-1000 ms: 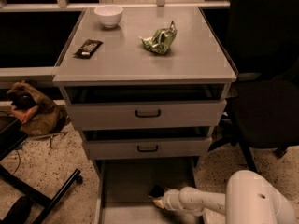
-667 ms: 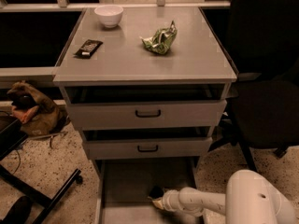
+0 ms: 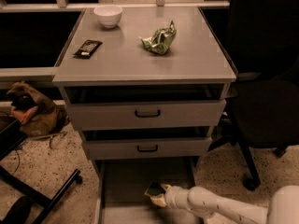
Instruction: Pick sponge from bottom drawer and place on counter
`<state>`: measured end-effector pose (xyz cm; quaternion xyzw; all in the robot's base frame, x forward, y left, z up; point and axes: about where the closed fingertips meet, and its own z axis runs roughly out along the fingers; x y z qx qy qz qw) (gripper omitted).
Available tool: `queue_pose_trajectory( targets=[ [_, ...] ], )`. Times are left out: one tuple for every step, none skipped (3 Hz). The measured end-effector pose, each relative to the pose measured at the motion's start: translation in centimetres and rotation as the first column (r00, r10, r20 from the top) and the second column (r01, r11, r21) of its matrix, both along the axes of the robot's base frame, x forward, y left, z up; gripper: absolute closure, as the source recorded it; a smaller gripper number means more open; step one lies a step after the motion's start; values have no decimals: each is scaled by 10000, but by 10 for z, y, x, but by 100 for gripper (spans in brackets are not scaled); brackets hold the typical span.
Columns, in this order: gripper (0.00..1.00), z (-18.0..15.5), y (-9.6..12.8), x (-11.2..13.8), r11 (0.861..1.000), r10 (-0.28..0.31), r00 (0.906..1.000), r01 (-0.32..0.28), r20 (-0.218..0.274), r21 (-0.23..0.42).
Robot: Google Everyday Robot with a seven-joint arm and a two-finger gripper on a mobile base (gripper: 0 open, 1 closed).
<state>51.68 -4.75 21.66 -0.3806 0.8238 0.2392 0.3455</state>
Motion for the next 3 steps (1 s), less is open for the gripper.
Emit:
queue_pose_trajectory(
  targets=[
    [100,6,-10,0,9993,-342,9994,341,54,176],
    [100,6,-10,0,9993,-341,9994,340,54,176],
    [100,41,-8,6,9998,-184,9994,187,277,-119]
  ],
)
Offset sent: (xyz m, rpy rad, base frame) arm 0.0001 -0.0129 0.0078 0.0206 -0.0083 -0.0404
